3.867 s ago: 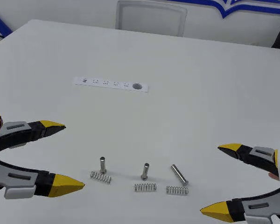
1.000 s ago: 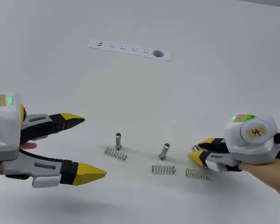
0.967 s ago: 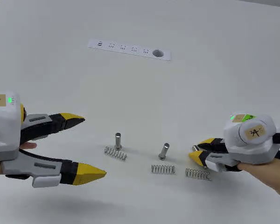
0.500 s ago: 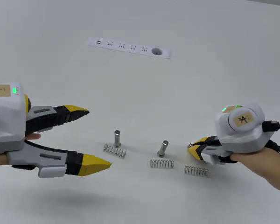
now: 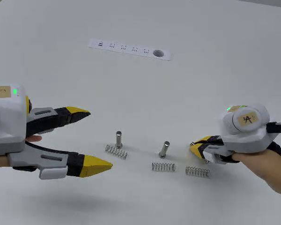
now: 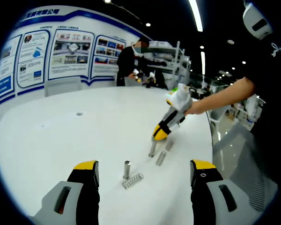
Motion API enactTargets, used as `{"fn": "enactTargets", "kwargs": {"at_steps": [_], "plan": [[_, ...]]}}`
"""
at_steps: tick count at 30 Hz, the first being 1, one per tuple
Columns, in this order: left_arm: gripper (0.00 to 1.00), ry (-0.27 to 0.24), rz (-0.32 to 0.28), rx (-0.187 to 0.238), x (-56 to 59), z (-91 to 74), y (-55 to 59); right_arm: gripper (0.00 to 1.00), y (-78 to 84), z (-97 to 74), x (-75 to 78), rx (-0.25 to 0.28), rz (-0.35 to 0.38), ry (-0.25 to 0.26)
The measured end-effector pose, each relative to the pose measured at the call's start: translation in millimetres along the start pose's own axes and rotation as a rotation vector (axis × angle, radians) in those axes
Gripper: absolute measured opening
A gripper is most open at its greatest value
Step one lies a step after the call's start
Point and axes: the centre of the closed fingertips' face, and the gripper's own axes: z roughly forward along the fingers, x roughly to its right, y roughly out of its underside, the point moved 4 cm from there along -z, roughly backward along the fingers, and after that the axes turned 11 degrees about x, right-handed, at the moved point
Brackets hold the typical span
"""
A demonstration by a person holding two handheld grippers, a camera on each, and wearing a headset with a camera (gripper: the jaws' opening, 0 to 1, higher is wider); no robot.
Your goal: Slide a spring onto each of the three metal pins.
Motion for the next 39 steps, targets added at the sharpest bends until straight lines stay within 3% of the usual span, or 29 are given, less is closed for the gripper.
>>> {"fn": "enactTargets", "kwargs": {"at_steps": [21, 34, 39], "plan": [[0.8, 0.02, 0.004, -0.001, 13.8, 2.7, -7.4, 0.07, -2.3, -29.0, -2.0, 0.199, 0.013, 0.055], [0.8, 0.028, 0.012, -0.013, 19.9, 3.4, -10.4, 0.07, 1.4, -41.2, -3.7, 0.31, -0.022, 0.052], [0.8, 0.028, 0.011, -0.025, 20.7, 1.7, -8.8, 0.08, 3.2, -43.0, -4.5, 0.369, 0.007, 0.053]]}}
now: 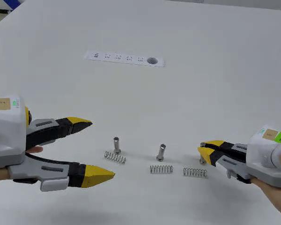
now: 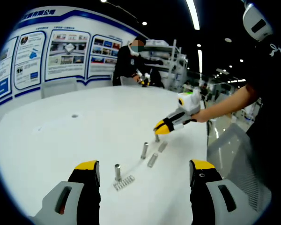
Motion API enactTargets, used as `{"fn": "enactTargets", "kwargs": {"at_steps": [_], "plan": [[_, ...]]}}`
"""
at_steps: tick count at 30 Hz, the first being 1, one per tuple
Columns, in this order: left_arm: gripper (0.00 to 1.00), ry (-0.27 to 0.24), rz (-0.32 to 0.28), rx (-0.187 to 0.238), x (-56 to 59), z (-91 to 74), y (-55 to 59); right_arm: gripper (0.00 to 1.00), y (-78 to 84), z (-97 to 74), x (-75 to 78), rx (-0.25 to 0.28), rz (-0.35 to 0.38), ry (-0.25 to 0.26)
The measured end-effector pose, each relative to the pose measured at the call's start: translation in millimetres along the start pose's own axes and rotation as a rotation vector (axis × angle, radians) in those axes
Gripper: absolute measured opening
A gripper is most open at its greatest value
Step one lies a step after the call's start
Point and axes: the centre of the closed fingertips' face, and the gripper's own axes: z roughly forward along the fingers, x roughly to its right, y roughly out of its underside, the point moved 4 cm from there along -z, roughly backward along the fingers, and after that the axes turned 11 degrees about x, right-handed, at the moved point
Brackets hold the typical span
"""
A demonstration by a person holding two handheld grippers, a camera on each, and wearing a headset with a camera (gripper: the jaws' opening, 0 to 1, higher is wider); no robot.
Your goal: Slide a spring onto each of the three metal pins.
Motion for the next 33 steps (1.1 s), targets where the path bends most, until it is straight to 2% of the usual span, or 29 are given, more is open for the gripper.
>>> {"fn": "enactTargets", "kwargs": {"at_steps": [4, 11, 18, 28, 33], "plan": [[0.8, 0.003, 0.002, -0.014, 0.3, -1.6, 1.1, 0.08, 0.0, 0.5, -1.4, 0.024, -0.006, 0.002], [0.8, 0.0, 0.001, -0.012, 0.2, -1.5, -1.2, 0.08, 0.5, 3.7, -2.5, 0.062, 0.019, 0.007], [0.8, 0.002, 0.0, -0.016, 1.6, 0.0, -0.4, 0.08, 3.1, -4.8, -3.9, 0.099, 0.01, 0.03], [0.8, 0.006, 0.005, -0.023, 3.8, 0.8, 0.4, 0.09, 5.8, -11.5, -3.8, 0.088, -0.021, 0.022], [0.8, -0.005, 0.002, -0.007, 1.7, -2.6, -1.0, 0.09, 4.9, -12.6, -5.3, 0.055, -0.052, 0.002]]}}
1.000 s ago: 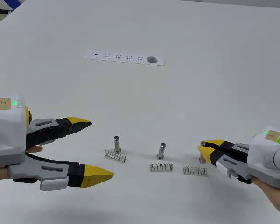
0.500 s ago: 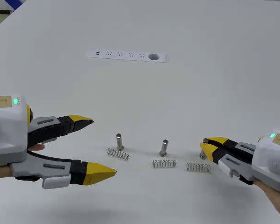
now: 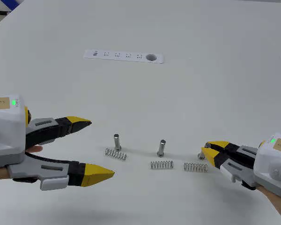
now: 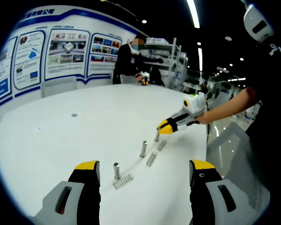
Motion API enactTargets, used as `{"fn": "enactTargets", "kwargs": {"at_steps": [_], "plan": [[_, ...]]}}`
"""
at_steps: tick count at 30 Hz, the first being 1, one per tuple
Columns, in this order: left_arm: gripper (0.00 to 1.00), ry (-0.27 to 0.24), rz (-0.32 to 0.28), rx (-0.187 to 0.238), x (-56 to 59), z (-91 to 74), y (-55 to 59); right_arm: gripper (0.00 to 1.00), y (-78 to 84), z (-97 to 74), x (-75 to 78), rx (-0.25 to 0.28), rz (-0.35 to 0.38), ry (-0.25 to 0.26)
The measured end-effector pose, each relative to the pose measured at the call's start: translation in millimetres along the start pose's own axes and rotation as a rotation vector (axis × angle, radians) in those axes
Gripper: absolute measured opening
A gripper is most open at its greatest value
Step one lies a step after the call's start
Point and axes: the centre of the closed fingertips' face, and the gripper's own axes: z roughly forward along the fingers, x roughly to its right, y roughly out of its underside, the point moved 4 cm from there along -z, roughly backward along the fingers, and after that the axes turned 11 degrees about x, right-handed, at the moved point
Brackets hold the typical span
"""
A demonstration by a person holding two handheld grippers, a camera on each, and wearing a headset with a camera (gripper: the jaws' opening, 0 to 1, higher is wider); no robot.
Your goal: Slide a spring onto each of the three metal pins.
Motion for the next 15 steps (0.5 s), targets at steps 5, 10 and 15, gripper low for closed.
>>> {"fn": "enactTargets", "kwargs": {"at_steps": [5, 10, 15], "plan": [[0.8, -0.013, -0.001, 0.011, -1.0, -4.5, -1.0, 0.1, -2.2, -1.2, 2.8, 0.002, 0.023, 0.009], [0.79, -0.013, -0.005, 0.014, 0.1, -6.8, -0.1, 0.14, -4.6, -4.5, 1.7, -0.004, 0.026, 0.008], [0.79, -0.016, -0.005, 0.012, 0.5, -8.1, 1.3, 0.17, -10.8, -16.3, 0.9, -0.002, 0.032, 0.004]]}}
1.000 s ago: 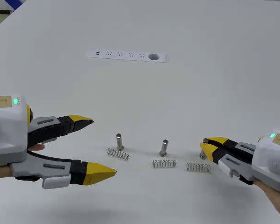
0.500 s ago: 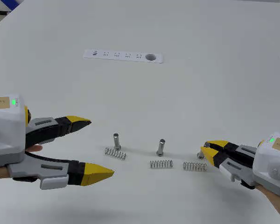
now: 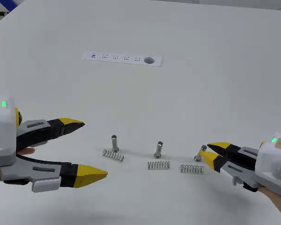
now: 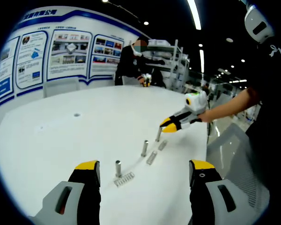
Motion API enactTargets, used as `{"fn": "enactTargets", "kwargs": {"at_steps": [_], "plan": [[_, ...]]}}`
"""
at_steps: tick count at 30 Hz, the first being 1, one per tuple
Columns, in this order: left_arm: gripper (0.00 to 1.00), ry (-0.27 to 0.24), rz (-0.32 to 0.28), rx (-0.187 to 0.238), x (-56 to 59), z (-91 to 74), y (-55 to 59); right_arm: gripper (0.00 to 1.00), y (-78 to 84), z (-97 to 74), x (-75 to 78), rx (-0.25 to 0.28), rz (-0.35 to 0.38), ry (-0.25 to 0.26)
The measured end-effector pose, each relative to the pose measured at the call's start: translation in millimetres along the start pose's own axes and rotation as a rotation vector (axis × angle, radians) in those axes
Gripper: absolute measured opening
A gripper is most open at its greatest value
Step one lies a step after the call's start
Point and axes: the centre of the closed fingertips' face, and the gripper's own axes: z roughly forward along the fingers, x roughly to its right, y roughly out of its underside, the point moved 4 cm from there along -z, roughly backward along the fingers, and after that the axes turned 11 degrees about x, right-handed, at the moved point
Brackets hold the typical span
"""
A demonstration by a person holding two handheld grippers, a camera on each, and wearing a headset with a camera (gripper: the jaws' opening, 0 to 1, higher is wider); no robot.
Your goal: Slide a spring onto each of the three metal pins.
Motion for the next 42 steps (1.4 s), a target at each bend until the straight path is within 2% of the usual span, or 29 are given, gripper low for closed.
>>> {"fn": "enactTargets", "kwargs": {"at_steps": [3, 4, 8, 10, 12, 16, 18, 19, 22, 31, 32, 38, 42], "plan": [[0.8, -0.009, -0.003, 0.008, -1.5, -1.4, 0.0, 0.18, -3.4, -8.2, -3.8, -0.009, -0.02, -0.044], [0.8, -0.012, -0.005, 0.01, -2.5, -1.6, 0.5, 0.18, -1.1, -11.7, -4.6, -0.034, -0.052, -0.07], [0.8, -0.014, -0.009, 0.01, -3.8, -1.1, 1.3, 0.17, 7.8, -14.8, -11.8, -0.086, -0.057, -0.159], [0.8, -0.013, -0.008, 0.008, -3.4, -0.5, 1.7, 0.17, 12.6, -12.2, -16.6, -0.114, -0.122, -0.223], [0.8, -0.01, -0.013, 0.01, -2.5, 0.2, 1.9, 0.17, 16.3, -7.5, -23.4, -0.136, -0.155, -0.285], [0.8, -0.008, -0.019, 0.003, -1.2, 1.2, 4.9, 0.17, 21.7, 4.0, -27.6, -0.15, -0.173, -0.335], [0.8, -0.006, -0.021, -0.005, 0.0, 1.3, 7.6, 0.17, 27.1, 8.2, -28.2, -0.178, -0.209, -0.362], [0.8, -0.004, -0.024, -0.011, 0.7, 1.1, 9.2, 0.17, 30.1, 10.2, -28.4, -0.183, -0.202, -0.375], [0.8, -0.003, -0.025, -0.026, 1.6, 0.5, 13.4, 0.17, 36.6, 13.3, -25.6, -0.208, -0.229, -0.392], [0.79, -0.007, -0.038, -0.044, 0.8, -0.6, 18.7, 0.17, 50.3, 13.7, -22.1, -0.257, -0.237, -0.461], [0.79, -0.007, -0.038, -0.045, 0.4, -0.1, 18.9, 0.16, 49.0, 14.2, -22.3, -0.241, -0.22, -0.46], [0.79, -0.002, -0.035, -0.05, 0.1, 3.8, 16.9, 0.12, 50.0, 14.2, -25.7, -0.228, -0.18, -0.473], [0.79, 0.005, -0.034, -0.049, 1.6, 6.6, 15.8, 0.12, 50.3, 13.7, -24.5, -0.221, -0.148, -0.462]]}}
